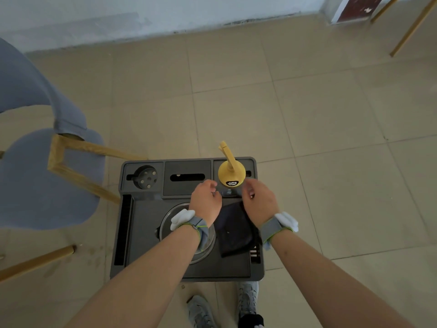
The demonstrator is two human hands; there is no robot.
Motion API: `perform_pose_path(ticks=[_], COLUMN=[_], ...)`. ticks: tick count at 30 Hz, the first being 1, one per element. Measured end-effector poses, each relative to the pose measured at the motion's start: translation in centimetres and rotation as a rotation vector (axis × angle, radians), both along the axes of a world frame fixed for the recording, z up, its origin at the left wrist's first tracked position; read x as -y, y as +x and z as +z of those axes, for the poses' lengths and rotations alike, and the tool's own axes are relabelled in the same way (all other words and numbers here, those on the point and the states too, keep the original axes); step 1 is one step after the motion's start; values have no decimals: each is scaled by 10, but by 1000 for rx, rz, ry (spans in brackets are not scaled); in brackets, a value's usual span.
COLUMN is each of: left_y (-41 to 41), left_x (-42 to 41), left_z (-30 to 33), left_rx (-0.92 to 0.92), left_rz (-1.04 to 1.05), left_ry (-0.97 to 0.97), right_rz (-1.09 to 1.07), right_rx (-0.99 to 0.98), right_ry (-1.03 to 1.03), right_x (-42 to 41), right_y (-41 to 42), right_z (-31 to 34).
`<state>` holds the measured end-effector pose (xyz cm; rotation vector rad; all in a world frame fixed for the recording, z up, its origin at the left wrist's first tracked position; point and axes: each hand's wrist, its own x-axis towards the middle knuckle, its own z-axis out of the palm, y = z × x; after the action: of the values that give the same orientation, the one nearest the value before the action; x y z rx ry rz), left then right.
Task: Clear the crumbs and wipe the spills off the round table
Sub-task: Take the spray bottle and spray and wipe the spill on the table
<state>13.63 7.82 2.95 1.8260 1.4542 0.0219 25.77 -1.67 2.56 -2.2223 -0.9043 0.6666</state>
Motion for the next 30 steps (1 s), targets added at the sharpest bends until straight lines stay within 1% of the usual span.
perform_pose_path(ticks=[2,6,9,11,13,16,18,23,27,30], left_y=[-3,-13,-20,-22,-22,-19,-15,-8,-11,-19], left_x=[8,28,37,40,42,46,47,44,45,39], left_z=[-6,-20,-32,-39,-44,-50,-53,-54,-38,-22], left_rx=[-106,-259,-303,-310,-316,-337,-354,-328,-220,-129], left_rz=[-3,-122,-274,-331,-354,-361,-350,-360,-264,-292], left_ry=[-2,-19,-17,-12,24,7,7,-17,-77,-156], right_rz=[-39,92,140,152,186,289,300,229,174,144], right_rx=[-19,-20,-28,-31,-19,47,57,26,32,56], right_ry=[44,38,69,91,96,89,115,143,179,216], right_x=[-12,-36,-55,-64,-68,-69,-70,-74,-72,-73], right_y=[7,13,18,20,22,24,24,14,10,8], right_z=[1,0,0,1,1,-3,-3,-1,6,16])
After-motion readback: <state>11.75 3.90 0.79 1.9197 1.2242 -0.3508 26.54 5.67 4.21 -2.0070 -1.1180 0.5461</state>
